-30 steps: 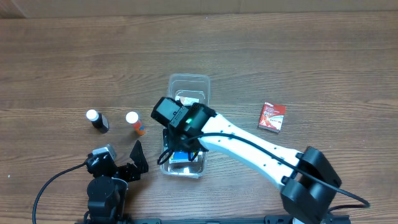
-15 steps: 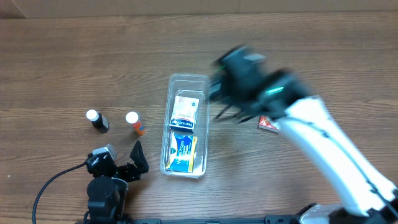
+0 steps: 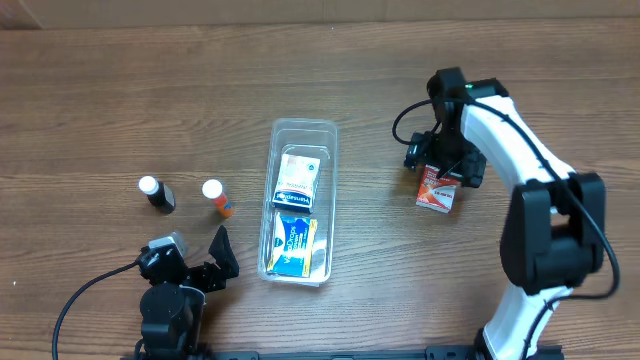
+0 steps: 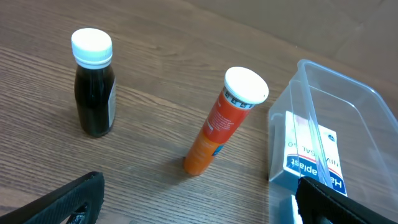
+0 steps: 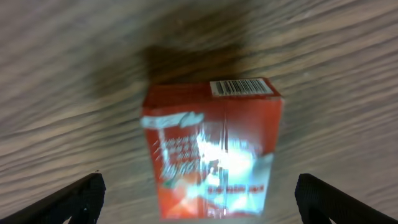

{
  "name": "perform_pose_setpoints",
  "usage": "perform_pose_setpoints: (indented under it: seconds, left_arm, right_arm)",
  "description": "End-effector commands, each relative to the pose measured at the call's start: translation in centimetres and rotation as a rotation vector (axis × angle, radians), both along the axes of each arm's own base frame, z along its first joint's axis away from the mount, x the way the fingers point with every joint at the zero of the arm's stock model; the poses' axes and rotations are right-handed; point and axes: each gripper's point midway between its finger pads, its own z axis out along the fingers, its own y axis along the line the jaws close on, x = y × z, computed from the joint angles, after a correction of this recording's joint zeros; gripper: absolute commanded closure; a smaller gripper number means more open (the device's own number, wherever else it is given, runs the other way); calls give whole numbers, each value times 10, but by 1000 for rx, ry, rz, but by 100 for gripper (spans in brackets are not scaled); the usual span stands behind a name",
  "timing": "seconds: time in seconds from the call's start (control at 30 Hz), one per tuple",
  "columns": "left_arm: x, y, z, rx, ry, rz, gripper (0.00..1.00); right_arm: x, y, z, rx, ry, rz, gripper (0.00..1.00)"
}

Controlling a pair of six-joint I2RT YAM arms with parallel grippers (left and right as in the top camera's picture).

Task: Pack container
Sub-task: 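Grasp the red Panadol box with the right gripper, then carry the Panadol box over the container and lower it in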

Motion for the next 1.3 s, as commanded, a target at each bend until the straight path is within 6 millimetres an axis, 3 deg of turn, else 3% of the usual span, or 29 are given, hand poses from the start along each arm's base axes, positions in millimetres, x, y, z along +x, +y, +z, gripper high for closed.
perform_pose_setpoints:
  seconds: [0.0, 0.1, 0.13, 0.17, 0.23, 0.3, 0.37, 0.47, 0.5, 0.53, 0.6, 0.7, 0.77, 0.83, 0.93, 1.0, 1.03, 1.07, 1.2, 1.27]
  left_arm:
    - [0, 1, 0, 16, -5, -5, 0]
    - [0, 1, 0, 16, -5, -5, 0]
    - [0, 1, 0, 16, -5, -5, 0]
    - [0, 1, 0, 16, -5, -5, 0]
    - [0, 1, 0, 16, -5, -5, 0]
    - [0, 1, 0, 16, -5, -5, 0]
    - [0, 0, 0, 15, -5, -5, 0]
    - [0, 0, 0, 16, -5, -6, 0]
    - [0, 0, 0, 16, -5, -6, 0]
    - [0, 1, 0, 16, -5, -5, 0]
    - [0, 0, 0, 16, -5, -6, 0]
    - [0, 1, 0, 16, -5, -5, 0]
    - [0, 0, 0, 16, -5, -6, 0]
    - [0, 1, 0, 16, -5, -5, 0]
    - [0, 0, 0, 15, -5, -5, 0]
    - [0, 0, 0, 16, -5, -6, 0]
    - [0, 0, 0, 16, -5, -6, 0]
    - [0, 1, 0, 16, -5, -5, 0]
    - [0, 1, 0, 16, -5, -5, 0]
    - [0, 1, 0, 16, -5, -5, 0]
  right_arm:
    - [-13, -6, -28, 2, 90, -7, 0]
    - [-16, -4, -40, 16, 97, -10, 0]
    - [-16, -3, -40, 21, 95, -13, 4]
    - [-13, -3, -40, 19, 83, -12, 15]
    - [-7, 0, -30, 36, 60, -13, 31]
    - [-3, 3, -12, 54, 21, -12, 32]
    - [4, 15, 26, 90, -72, 8, 30]
    - [4, 57, 102, 217, -248, 95, 25]
    - [-3, 88, 140, 284, -351, 161, 26]
    - [-11, 111, 162, 319, -419, 190, 29]
    - [-25, 149, 182, 369, -484, 251, 32]
    - [-48, 210, 176, 384, -507, 322, 28]
    - [-57, 243, 150, 350, -481, 361, 25]
    - [-54, 263, 119, 326, -450, 383, 25]
    - [-29, 273, 81, 266, -469, 360, 23]
    - [-15, 279, 64, 280, -470, 390, 14]
    - [-15, 275, 62, 279, -454, 379, 0]
    - [-13, 271, 67, 277, -461, 368, 0]
    - [-5, 268, 125, 327, -588, 430, 0]
    - [-7, 267, 140, 344, -616, 428, 0]
